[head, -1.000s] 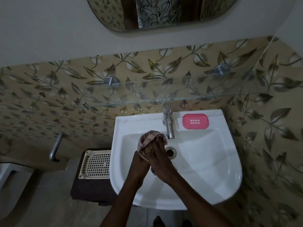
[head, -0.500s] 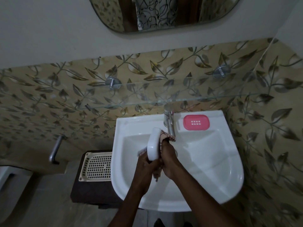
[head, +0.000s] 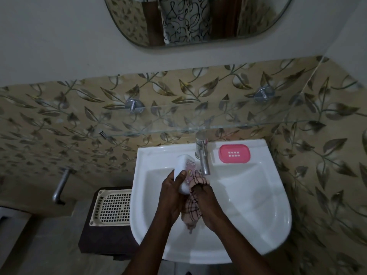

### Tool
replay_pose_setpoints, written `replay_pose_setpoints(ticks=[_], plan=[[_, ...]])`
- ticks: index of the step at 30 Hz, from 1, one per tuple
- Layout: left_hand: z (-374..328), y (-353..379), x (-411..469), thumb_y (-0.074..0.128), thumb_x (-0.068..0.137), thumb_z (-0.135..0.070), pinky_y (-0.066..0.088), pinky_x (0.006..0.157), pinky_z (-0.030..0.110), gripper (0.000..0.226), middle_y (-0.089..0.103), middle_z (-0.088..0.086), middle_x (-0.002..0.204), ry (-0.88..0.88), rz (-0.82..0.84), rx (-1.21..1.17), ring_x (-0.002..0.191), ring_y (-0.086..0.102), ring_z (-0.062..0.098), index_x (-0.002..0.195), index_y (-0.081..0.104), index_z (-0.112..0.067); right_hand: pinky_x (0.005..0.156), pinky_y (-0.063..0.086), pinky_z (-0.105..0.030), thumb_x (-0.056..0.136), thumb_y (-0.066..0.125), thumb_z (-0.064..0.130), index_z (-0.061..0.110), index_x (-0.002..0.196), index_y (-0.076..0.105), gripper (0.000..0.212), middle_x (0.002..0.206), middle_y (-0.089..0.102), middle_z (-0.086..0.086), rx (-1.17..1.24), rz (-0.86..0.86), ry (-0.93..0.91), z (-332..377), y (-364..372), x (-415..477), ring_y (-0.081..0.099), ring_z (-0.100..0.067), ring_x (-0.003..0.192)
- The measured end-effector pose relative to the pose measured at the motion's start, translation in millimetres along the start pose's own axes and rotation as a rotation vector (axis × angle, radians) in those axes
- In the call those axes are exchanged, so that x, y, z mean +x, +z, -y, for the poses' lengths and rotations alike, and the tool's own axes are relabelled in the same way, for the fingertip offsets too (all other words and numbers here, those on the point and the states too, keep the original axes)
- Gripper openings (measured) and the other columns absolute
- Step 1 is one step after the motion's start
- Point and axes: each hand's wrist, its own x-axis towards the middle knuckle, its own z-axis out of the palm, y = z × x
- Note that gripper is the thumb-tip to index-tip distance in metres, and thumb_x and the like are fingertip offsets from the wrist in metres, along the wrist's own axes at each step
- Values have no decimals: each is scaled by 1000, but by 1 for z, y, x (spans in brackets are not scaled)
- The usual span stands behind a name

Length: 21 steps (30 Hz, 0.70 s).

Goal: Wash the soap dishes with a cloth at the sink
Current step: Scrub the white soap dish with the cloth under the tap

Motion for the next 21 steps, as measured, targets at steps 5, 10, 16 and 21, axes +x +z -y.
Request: replay_pose_setpoints(ticks=[5,10,16,21], plan=[[-9,-42,2,57,96,-8,53,96,47,30,69,25,119,136,-282,-169,106,68,36,124,63,0,72,54,-32,88,45,6,8,93,61,17,96,56,-14,-536,-40,-131,11,-16,1,64,-29,79],[9,-83,-23,57,95,-10,62,71,37,28,67,27,119,76,-434,-213,88,73,29,119,63,3,69,45,-24,83,54,-3,4,98,53,17,93,53,-8,-694,19,-376,52,21,26,59,-12,84],[38,-67,-37,61,87,-12,63,70,40,45,68,27,120,-70,-354,-301,99,70,38,129,60,3,92,47,-46,84,59,7,14,121,45,40,119,58,-17,-843,73,-435,89,70,98,55,-37,110],[54,-47,-36,61,87,-15,61,79,45,45,68,29,120,-161,-258,-268,111,65,46,128,61,3,94,45,-43,87,51,18,16,107,70,28,128,56,-11,-1628,-218,-696,61,72,125,51,-33,118]])
